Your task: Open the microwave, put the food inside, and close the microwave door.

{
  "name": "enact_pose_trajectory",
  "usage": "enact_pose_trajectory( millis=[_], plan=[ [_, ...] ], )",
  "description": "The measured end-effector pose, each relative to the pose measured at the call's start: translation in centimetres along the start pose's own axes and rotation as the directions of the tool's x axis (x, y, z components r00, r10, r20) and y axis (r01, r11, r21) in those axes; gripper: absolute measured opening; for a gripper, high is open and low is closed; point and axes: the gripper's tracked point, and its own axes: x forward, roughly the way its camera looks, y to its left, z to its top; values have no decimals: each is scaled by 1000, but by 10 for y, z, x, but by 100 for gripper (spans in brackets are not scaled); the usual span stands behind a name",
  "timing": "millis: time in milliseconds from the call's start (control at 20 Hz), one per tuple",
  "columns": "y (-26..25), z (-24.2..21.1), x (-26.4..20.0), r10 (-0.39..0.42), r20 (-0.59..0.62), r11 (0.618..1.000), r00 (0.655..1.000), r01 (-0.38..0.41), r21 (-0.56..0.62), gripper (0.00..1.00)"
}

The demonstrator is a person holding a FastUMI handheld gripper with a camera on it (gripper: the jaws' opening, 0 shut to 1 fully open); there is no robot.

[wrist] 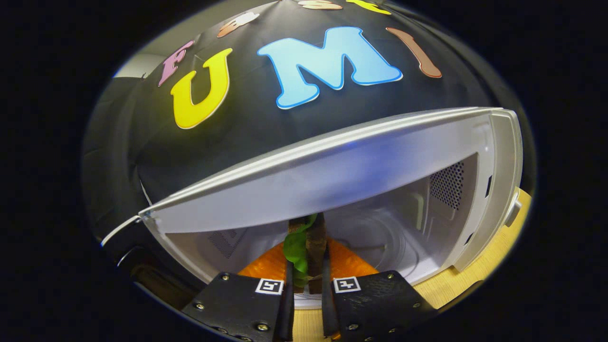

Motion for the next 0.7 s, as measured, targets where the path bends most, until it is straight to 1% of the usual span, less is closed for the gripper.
enact_pose_trajectory(
  millis=[250,300,400,500,550,600,700],
  plan=[
    [-2,2,8,10,8,1000,1000,-10,3,25],
    [-7,3,10,-12,12,1000,1000,12,-5,37],
    [-21,6,12,-84,10,996,996,84,-43,68],
    [-44,2,11,-178,8,978,984,178,-112,96],
    [-50,5,6,-206,21,967,978,207,-151,98],
    [-57,11,2,-235,44,952,971,239,-190,98],
    [-64,28,-8,-247,124,930,961,271,-249,98]
  ],
)
